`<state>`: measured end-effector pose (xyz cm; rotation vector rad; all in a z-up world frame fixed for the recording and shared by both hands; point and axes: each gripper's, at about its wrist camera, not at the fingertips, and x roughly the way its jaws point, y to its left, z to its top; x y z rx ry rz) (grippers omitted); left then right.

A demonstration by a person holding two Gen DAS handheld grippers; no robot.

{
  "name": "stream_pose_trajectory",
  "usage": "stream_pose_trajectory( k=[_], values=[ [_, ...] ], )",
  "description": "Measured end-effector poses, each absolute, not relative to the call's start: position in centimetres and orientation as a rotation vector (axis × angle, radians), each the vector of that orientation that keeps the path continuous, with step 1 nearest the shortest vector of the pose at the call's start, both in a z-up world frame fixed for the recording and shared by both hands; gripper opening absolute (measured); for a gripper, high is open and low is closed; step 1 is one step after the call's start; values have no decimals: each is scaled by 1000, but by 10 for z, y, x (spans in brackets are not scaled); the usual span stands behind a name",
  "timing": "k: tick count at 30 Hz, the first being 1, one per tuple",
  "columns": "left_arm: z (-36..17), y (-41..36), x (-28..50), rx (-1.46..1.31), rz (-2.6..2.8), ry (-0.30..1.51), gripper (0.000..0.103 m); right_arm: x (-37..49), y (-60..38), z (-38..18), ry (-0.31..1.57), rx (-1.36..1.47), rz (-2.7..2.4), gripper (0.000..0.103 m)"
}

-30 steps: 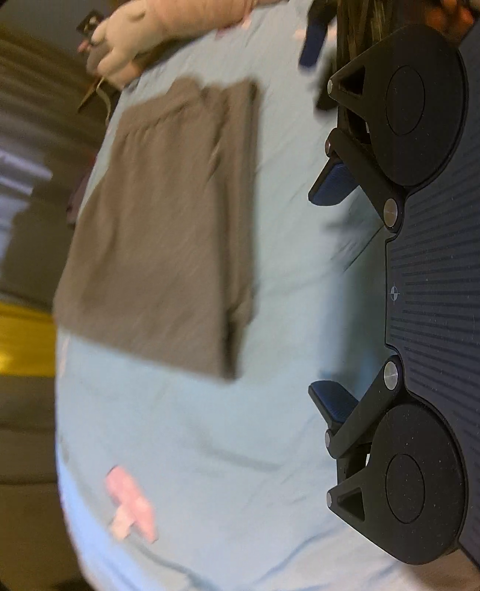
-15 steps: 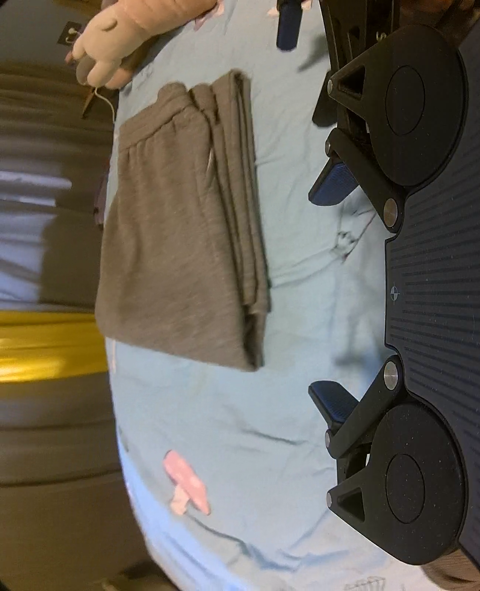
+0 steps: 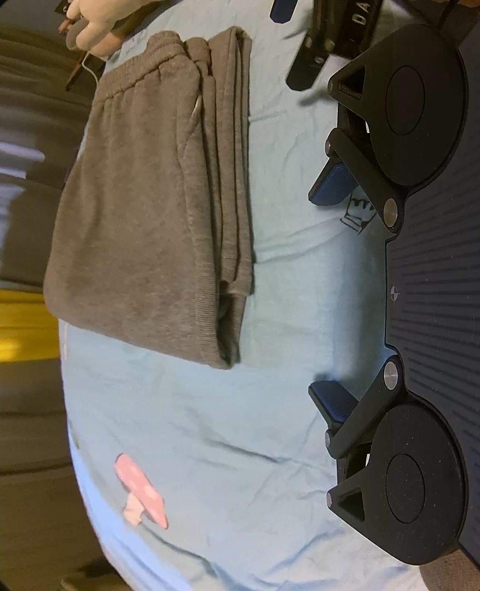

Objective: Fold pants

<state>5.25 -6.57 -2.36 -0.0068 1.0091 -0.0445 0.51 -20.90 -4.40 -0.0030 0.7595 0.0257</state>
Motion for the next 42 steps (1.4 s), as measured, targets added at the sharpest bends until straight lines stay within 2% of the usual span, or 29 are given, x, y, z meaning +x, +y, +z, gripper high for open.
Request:
stream_pose_trajectory(
  k=[42],
  values=[
    [-28, -66, 57, 20, 8, 1016, 103, 11, -204, -52, 737, -17, 3, 99]
  ],
)
